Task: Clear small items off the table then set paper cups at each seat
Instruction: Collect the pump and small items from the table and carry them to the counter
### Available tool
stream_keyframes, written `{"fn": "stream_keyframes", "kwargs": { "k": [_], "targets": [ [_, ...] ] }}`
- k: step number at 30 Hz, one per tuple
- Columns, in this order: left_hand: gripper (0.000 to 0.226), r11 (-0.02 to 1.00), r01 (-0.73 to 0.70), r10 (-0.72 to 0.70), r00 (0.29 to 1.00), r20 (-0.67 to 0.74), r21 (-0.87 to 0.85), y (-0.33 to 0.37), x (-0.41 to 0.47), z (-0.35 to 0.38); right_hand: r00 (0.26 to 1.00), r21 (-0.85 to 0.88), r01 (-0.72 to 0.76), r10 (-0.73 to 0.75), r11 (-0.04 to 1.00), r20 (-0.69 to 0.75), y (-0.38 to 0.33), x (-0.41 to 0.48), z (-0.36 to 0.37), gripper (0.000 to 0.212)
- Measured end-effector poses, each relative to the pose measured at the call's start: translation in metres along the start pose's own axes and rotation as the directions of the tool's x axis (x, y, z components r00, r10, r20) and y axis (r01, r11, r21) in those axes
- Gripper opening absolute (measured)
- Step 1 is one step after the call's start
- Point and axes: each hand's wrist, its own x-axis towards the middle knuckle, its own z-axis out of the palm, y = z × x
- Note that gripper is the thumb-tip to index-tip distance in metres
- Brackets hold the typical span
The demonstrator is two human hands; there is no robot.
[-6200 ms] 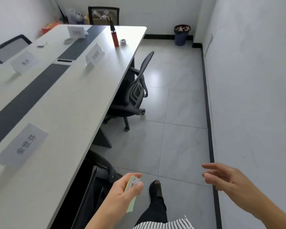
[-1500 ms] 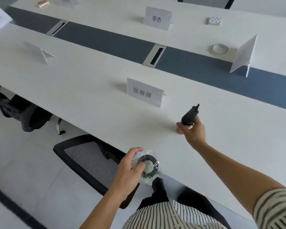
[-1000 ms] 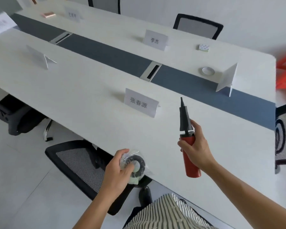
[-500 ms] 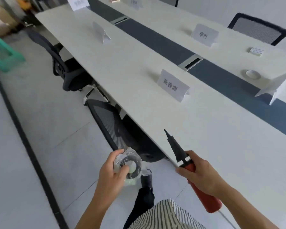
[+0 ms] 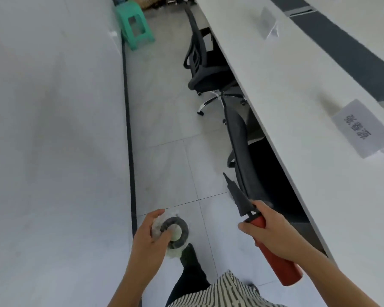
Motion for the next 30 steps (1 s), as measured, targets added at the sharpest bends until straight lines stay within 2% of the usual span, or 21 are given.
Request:
{"fn": "stream_keyframes", "kwargs": {
  "k": [5, 13, 22, 26, 30],
  "targets": [
    [0.038, 1.000, -0.001, 0.001, 0.999, -0.048, 0.002, -0.005, 0.054, -0.065, 0.998, -0.034, 0.044, -0.043, 0.998, 0.041, -0.077, 0.069, 0.027, 0.034],
    [0.035, 0.999, -0.033, 0.035, 0.997, -0.069, 0.039, 0.024, 0.167, -0.138, 0.998, 0.042, 0.059, -0.060, 0.997, 0.016, -0.174, 0.159, 0.042, 0.028],
    [0.041, 0.999, -0.033, 0.034, 0.999, -0.027, 0.025, 0.102, 0.347, -0.150, 1.000, -0.005, 0.009, -0.009, 1.000, -0.013, -0.239, 0.330, -0.021, 0.033],
    [0.040, 0.999, -0.049, 0.047, 0.994, -0.098, -0.014, 0.157, 0.420, -0.175, 0.997, -0.069, 0.073, -0.070, 0.995, 0.045, -0.302, 0.420, -0.052, 0.036],
    [0.041, 0.997, -0.015, 0.004, 0.989, -0.150, -0.077, 0.187, 0.479, -0.195, 0.983, -0.111, 0.166, -0.156, 0.980, 0.098, -0.372, 0.496, -0.075, 0.034]
  ]
}}
